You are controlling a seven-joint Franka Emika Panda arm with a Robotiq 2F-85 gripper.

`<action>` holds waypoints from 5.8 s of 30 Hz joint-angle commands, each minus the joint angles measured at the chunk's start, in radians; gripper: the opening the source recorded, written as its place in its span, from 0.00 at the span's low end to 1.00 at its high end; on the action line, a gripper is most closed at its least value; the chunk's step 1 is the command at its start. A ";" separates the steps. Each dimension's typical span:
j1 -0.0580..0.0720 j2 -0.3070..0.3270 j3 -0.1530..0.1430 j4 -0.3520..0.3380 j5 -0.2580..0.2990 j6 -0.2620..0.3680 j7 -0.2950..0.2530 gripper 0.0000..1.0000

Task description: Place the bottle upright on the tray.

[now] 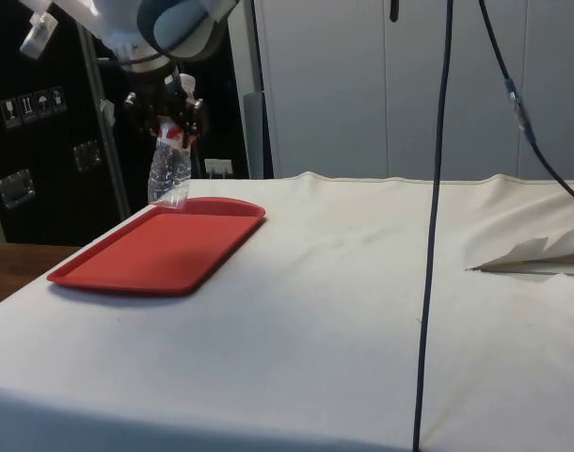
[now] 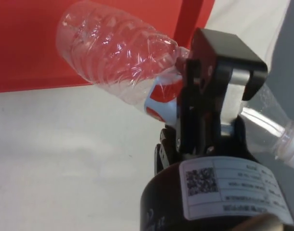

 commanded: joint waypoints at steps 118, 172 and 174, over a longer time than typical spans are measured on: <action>0.039 0.392 0.139 0.407 -0.433 -0.411 0.333 0.14; 0.048 0.401 0.186 0.520 -0.428 -0.552 0.330 1.00; 0.049 0.401 0.189 0.526 -0.428 -0.559 0.330 1.00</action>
